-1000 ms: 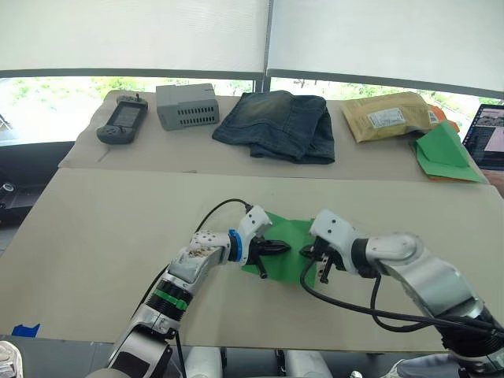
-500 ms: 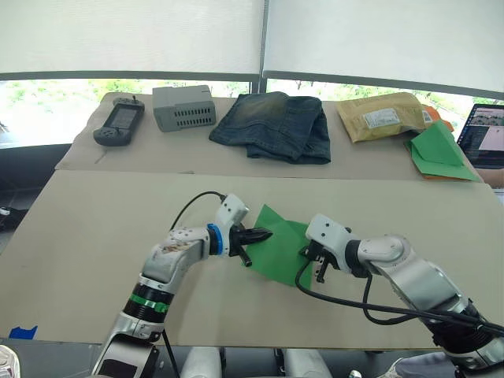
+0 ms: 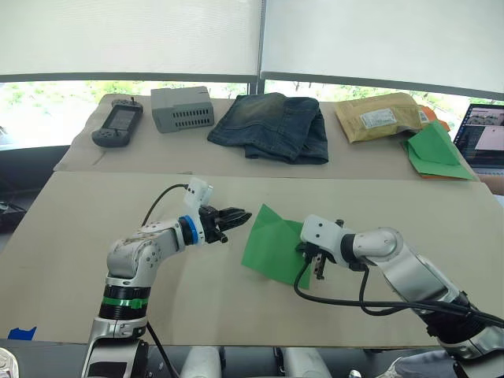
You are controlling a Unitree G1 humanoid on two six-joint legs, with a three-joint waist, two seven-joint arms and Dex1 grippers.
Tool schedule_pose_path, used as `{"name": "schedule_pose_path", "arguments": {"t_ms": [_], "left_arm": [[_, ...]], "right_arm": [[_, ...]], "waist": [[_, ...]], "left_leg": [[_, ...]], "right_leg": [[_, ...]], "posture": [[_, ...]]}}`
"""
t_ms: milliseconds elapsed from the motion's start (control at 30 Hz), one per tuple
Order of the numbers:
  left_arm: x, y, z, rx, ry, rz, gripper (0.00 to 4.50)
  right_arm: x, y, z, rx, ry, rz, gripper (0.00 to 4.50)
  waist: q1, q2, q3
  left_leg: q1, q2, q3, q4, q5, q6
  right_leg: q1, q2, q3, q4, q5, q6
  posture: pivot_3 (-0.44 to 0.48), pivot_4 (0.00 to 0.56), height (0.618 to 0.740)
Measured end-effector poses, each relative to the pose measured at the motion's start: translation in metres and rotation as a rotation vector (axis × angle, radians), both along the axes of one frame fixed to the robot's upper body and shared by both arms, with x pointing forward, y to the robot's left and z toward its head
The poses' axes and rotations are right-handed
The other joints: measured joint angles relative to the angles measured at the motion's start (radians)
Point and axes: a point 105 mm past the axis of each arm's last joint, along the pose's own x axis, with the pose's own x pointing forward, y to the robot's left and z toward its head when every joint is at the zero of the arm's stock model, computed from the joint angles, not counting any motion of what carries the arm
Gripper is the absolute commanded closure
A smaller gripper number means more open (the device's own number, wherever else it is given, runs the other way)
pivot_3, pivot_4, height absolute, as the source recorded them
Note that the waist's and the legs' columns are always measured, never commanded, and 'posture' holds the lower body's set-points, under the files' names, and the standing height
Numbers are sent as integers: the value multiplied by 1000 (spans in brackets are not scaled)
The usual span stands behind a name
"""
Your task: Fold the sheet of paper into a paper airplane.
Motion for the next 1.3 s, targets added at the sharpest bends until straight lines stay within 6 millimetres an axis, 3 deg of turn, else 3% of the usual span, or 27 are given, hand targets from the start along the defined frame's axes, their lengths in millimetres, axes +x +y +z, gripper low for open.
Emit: {"name": "schedule_pose_path", "arguments": {"t_ms": [33,300,600,833,1300], "left_arm": [[1,-1,0,4,12,5,1706],[-12,-25,-24,75,150,-106,1706],[-15,-28,-31,85,207,-127,4458],[-26,-25,-46,16,365,-53,4458],[-39,-6,-47,-128,516,305,4458]], "right_arm": [[0,0,0,2,0,-1,4500],[1,3,0,10,-4,-2,4500],[1,1,4,16,-6,-21,4500],[12,10,42,63,-91,7,4500],[9,18,50,80,-78,60,4500]], "waist": [[0,0,0],[-10,0,0],[-10,0,0],[-11,0,0],[-15,-1,0]], "left_leg": [[0,0,0,0,0,0],[0,0,0,0,0,0],[-2,-1,0,0,0,0],[-3,-1,-3,-2,0,0],[-3,-2,-4,-2,0,0]], "right_leg": [[0,0,0,0,0,0],[0,0,0,0,0,0],[-2,0,1,0,0,0],[-3,0,0,-1,3,-6],[-3,-1,0,-1,4,-6]], "posture": [[0,150,740],[0,150,740],[0,150,740],[0,150,740],[0,150,740]]}}
